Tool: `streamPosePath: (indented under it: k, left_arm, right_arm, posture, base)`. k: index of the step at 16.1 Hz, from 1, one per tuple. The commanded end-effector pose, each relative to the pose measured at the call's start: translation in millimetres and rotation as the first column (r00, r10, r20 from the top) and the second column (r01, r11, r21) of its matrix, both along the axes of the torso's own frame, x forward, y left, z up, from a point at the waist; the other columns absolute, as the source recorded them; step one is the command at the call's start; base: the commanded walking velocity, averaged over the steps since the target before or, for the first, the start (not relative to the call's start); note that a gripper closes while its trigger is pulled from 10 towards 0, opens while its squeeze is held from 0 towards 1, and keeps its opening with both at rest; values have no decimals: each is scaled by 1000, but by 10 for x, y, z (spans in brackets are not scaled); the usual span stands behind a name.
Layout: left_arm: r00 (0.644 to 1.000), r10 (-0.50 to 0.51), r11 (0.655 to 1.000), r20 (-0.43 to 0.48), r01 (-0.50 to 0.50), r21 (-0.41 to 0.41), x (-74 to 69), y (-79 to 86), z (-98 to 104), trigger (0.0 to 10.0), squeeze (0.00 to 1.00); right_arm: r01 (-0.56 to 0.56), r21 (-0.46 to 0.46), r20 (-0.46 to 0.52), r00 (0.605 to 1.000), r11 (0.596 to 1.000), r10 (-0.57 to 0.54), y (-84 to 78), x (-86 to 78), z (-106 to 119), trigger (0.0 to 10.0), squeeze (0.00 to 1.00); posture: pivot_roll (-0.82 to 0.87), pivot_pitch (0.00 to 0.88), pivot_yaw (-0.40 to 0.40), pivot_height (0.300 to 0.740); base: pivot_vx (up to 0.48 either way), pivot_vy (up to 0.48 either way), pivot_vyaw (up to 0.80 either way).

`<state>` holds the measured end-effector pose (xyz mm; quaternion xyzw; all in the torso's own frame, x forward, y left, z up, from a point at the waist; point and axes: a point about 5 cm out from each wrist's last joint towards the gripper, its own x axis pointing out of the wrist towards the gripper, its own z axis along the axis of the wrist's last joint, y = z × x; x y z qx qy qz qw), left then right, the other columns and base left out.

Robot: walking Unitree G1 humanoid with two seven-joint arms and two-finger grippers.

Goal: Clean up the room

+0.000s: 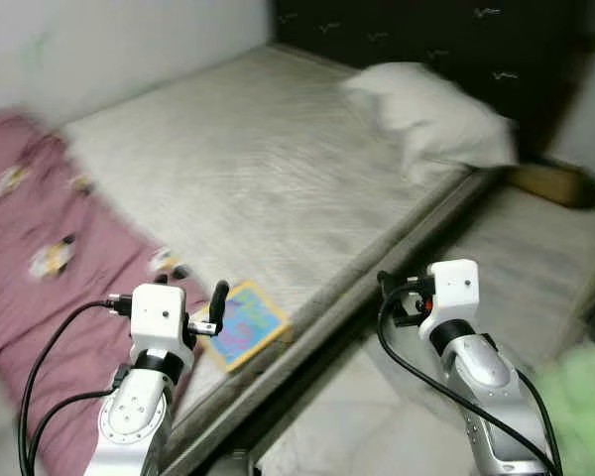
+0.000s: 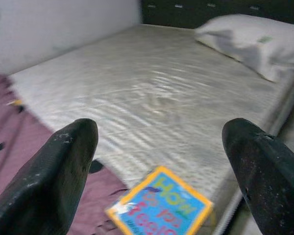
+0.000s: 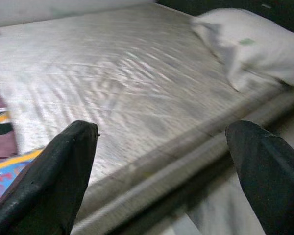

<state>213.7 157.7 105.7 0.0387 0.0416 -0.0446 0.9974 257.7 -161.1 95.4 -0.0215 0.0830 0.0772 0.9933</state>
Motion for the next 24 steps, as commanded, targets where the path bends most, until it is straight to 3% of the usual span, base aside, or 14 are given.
streamPosePath:
  k: [1, 8, 12, 17, 19, 22, 24]
  left_arm:
    - [1000, 23, 1000, -12, -23, 11, -13, 48, -18, 10000, 0]
    - [1000, 21, 997, 12, -21, 70, 14, 60, 17, 10000, 0]
    - [1000, 10, 999, 12, -11, 51, 75, 66, 33, 10000, 0]
    - [998, 21, 999, 56, -22, 23, 306, 76, 98, 10000, 0]
    - [999, 20, 1000, 50, -21, 20, 381, 102, 51, 10000, 0]
    - [997, -21, 1000, 72, 21, 3, 497, -2, 117, 10000, 0]
    - [996, 6, 1000, 86, -6, -1, 532, 51, 121, 10000, 0]
  right_arm:
    - [-17, 9, 13, 1000, 1000, 17, 75, 4, 14, 10000, 0]
    - [-67, 17, 46, 997, 998, 66, 166, 31, 33, 10000, 0]
    - [-69, 27, 56, 996, 997, 67, 208, 96, 28, 10000, 0]
    - [-24, 45, 127, 992, 999, 18, 178, 319, 216, 10000, 0]
    - [-32, 48, 148, 989, 998, 25, 226, 305, 238, 10000, 0]
    - [-8, 50, 166, 986, 999, 0, 194, 375, 258, 10000, 0]
    - [21, 55, 176, 984, 998, -31, 154, 404, 254, 10000, 0]
  posture:
    - [4, 40, 4, 740]
    - [15, 34, 16, 740]
    - [22, 18, 23, 740]
    - [-2, 0, 28, 740]
    - [-14, 0, 31, 740]
    - [-10, 0, 39, 740]
    - [-10, 0, 44, 740]
  base:
    - [0, 0, 800]
    - [0, 0, 800]
    - [0, 0, 800]
    - [0, 0, 800]
    - [0, 0, 800]
    - [0, 0, 800]
    - [0, 0, 272]
